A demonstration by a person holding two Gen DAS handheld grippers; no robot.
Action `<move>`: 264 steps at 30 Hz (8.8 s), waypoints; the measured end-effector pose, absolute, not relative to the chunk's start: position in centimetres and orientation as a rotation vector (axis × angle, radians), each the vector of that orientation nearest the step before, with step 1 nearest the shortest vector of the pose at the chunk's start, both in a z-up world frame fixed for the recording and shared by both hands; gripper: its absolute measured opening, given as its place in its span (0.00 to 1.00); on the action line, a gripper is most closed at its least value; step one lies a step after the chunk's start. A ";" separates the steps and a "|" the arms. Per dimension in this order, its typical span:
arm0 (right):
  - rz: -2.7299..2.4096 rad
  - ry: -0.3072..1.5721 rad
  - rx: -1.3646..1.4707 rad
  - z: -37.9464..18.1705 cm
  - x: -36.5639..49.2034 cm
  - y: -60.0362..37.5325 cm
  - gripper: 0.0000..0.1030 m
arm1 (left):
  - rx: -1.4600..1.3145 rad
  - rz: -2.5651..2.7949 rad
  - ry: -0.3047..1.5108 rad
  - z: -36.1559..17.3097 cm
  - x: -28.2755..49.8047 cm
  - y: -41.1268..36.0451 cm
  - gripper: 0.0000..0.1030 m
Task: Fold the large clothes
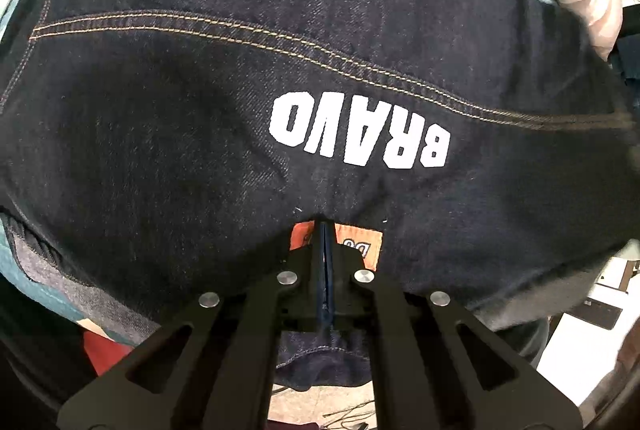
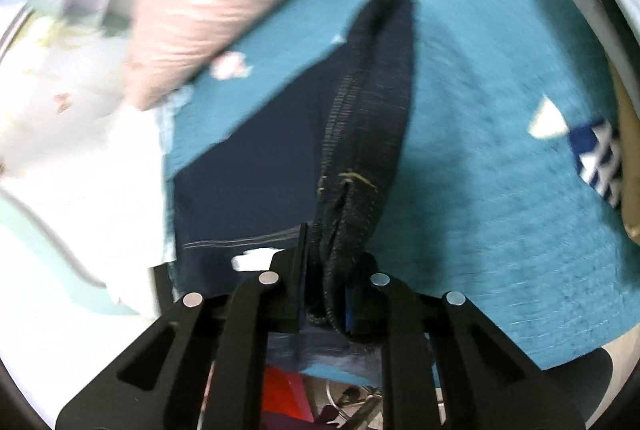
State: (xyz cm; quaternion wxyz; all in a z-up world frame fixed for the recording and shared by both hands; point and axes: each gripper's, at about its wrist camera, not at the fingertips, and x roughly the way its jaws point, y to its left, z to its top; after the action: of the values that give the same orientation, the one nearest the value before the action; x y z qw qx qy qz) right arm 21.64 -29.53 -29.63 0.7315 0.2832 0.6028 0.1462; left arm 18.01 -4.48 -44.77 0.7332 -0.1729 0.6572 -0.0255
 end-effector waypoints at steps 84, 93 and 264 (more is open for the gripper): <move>0.432 1.598 0.153 -33.0 13.9 -4.0 0.09 | -0.321 -0.021 1.338 -42.4 12.6 13.8 0.02; 0.411 1.670 0.242 -36.4 11.4 -6.2 0.00 | -0.314 -0.009 1.363 -43.4 12.1 14.4 0.02; 0.532 1.191 0.486 -29.3 20.5 -15.4 0.39 | -0.506 -0.485 1.117 -34.8 16.5 5.2 0.22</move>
State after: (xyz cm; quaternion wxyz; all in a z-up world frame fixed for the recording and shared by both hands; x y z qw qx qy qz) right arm 20.51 -15.40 -29.34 0.7672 0.2240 0.5487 0.2452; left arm 16.46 5.21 -34.78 0.7904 -0.2350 0.5191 -0.2251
